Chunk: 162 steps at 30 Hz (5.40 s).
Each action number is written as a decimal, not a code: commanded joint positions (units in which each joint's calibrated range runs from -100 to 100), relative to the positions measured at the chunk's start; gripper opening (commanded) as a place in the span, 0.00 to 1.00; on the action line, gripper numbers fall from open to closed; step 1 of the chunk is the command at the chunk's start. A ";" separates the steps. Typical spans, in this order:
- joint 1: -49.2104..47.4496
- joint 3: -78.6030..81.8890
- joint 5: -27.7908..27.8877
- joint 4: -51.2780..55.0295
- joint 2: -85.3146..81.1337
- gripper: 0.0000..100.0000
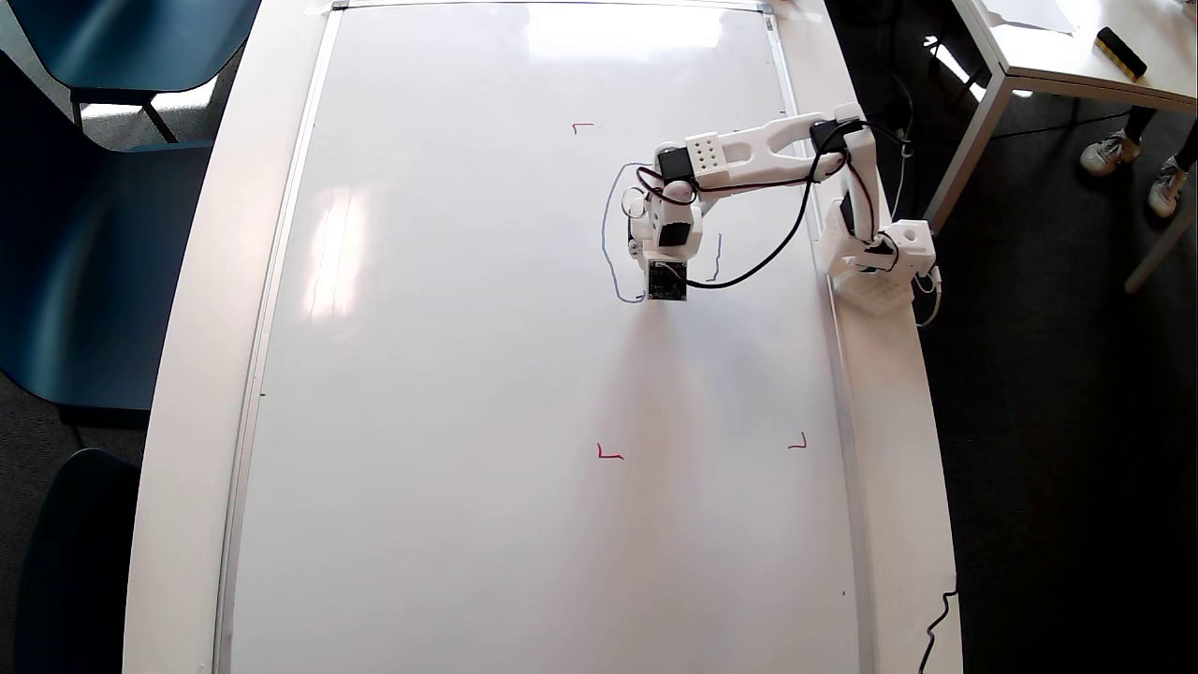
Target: Draw on a whiteboard a robot head using a pen attached to the gripper
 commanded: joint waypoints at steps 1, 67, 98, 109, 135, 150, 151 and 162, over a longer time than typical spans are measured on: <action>1.34 -1.00 0.05 -0.62 0.07 0.01; 0.68 6.36 0.11 -1.92 -4.88 0.01; 15.56 1.09 0.43 7.55 -14.10 0.01; 16.30 -3.27 1.98 6.94 -3.62 0.01; 14.09 -9.17 1.66 4.59 4.01 0.01; 14.23 -4.08 1.82 3.29 3.00 0.01; 14.31 -3.81 1.82 3.29 2.92 0.01; 14.45 4.00 1.98 1.81 -4.13 0.01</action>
